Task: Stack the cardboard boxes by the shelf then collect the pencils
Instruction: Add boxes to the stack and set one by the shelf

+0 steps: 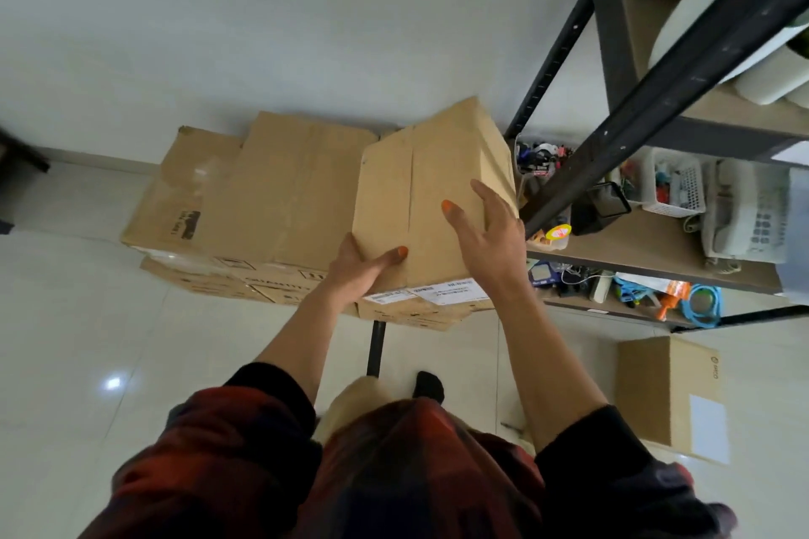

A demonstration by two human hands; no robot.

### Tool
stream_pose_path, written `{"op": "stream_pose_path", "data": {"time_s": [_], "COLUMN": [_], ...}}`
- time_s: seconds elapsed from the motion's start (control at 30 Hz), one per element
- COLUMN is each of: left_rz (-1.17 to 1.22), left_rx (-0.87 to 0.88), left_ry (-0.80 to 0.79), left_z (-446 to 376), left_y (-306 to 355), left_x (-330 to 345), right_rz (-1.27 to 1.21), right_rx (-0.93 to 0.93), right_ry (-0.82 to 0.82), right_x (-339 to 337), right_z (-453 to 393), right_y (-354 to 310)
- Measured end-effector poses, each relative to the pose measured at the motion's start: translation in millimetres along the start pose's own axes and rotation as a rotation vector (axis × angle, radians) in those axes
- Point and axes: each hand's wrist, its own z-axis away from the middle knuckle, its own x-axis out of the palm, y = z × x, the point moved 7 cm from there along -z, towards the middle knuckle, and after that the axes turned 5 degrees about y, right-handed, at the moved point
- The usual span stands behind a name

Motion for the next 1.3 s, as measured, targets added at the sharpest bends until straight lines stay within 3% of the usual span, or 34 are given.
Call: {"op": "stream_pose_path", "data": {"time_s": [0.1, 0.23, 0.3, 0.33, 0.37, 0.47, 0.53, 0.6, 0.73, 0.93, 1.03, 1.13, 1.3], "left_rz": [-0.03, 0.362, 0.585, 0.582, 0.518, 0.03, -0.247, -0.409, -0.303, -0.088, -0.062, -0.086, -0.199], "left_rx": [-0.033, 0.008, 0.026, 0.069, 0.117, 0.236, 0.237, 0.171, 0.101, 0.45, 0.508, 0.449, 0.158], "left_ry": [-0.126, -0.122, -0.079, -0.036, 0.02, 0.142, 0.119, 0.102, 0.107, 0.349, 0.376, 0.35, 0.388], "left_z": [-19.1, -4.2, -12.5, -13.1, -9.8, -15.4, -18.1, -20.6, -8.1, 19.6, 20.4, 18.5, 8.3], "left_y": [-9.0, 36.6, 40.5, 43.7, 45.9, 37.5, 21.5, -3.5, -29.7, 25.4, 48.3, 54.6, 7.0], "left_x": [-8.3, -46.7, -77.5, -90.9, -105.6, -136.4, -141.6, -143.3, -147.1, -160.7, -162.0, -157.7, -179.6], "right_rz": [-0.076, -0.254, -0.243, -0.223, -0.187, -0.056, 0.066, 0.207, 0.301, 0.013, -0.161, -0.277, -0.038], "right_rx": [-0.02, 0.028, 0.024, -0.001, -0.032, -0.04, 0.076, 0.256, 0.416, 0.278, 0.195, 0.166, 0.234], "right_ry": [-0.108, -0.314, -0.316, -0.269, -0.199, 0.051, 0.134, 0.109, -0.03, 0.046, -0.016, -0.129, -0.262], "right_x": [27.5, 81.8, 105.6, 110.4, 111.0, 100.2, 94.9, 94.0, 93.2, 93.8, 102.3, 125.1, 162.5], "right_z": [-1.6, 17.5, 25.5, 25.5, 24.9, 19.1, 15.2, 11.9, 12.1, 14.0, 14.9, 16.7, 21.4], "right_y": [-29.6, -64.3, -76.8, -81.5, -87.3, -93.2, -83.8, -66.8, -43.2, -55.8, -70.2, -74.6, -55.9]}}
